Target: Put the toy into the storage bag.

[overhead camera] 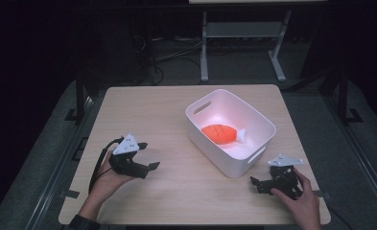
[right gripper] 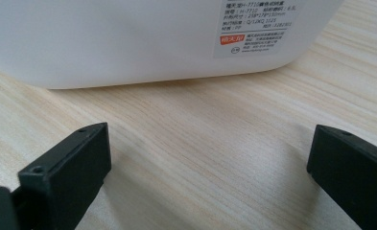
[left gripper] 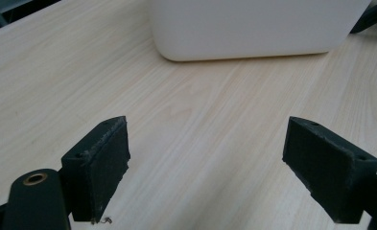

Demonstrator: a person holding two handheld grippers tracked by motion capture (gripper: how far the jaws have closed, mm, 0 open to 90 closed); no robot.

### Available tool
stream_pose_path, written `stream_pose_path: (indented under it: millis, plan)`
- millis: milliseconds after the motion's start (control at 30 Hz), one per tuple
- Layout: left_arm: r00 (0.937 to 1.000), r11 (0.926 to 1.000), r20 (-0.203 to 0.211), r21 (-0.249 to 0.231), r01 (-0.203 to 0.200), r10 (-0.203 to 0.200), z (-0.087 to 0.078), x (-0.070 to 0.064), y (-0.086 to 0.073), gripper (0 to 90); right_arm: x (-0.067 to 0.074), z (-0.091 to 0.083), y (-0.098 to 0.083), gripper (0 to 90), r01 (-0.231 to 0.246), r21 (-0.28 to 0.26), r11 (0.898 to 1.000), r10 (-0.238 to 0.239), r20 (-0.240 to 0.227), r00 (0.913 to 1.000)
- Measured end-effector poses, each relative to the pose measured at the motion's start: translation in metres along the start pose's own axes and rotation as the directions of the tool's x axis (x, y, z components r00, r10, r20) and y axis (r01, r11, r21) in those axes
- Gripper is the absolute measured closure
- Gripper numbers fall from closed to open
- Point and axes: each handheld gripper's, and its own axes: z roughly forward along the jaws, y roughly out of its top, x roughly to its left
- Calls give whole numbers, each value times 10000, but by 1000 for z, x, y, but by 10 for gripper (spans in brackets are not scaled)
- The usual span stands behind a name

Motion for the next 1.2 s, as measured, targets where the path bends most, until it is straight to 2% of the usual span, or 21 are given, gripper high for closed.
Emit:
stream_pose_path:
  millis: [200,433,500,567,700,933,967,1033,1200]
  plan:
    - [9996,9999,-260,-26,126,-126,-5,-5,-17,155,0,0,0,7,4,-3,10000,-4,1,10000]
    - [9986,9985,-451,467,281,-260,-6,-11,-39,154,0,0,0,7,0,-3,10000,0,2,10000]
    - [9982,9969,-455,667,416,-386,-6,-12,-45,154,0,0,0,7,0,-3,10000,0,1,10000]
    - [9975,9950,-596,894,436,-384,-6,-13,-52,154,0,0,0,7,-1,-2,10000,1,1,10000]
    - [9942,9897,-867,1223,741,-637,-6,-13,-63,154,0,0,0,7,2,-4,10000,-2,0,10000]
    - [9913,9795,-1111,1799,900,-707,0,-11,-77,142,0,0,0,7,0,-5,10000,0,1,10000]
    - [9902,9792,-1033,1702,1108,-941,0,-9,-78,135,0,0,0,7,0,-3,10000,0,1,10000]
    - [9883,9793,-1031,1568,1280,-1126,0,-8,-80,135,0,0,0,7,1,-4,10000,-1,1,10000]
    - [9879,9823,-1043,1361,1284,-1147,0,-8,-83,129,0,0,0,7,-1,-2,10000,1,1,10000]
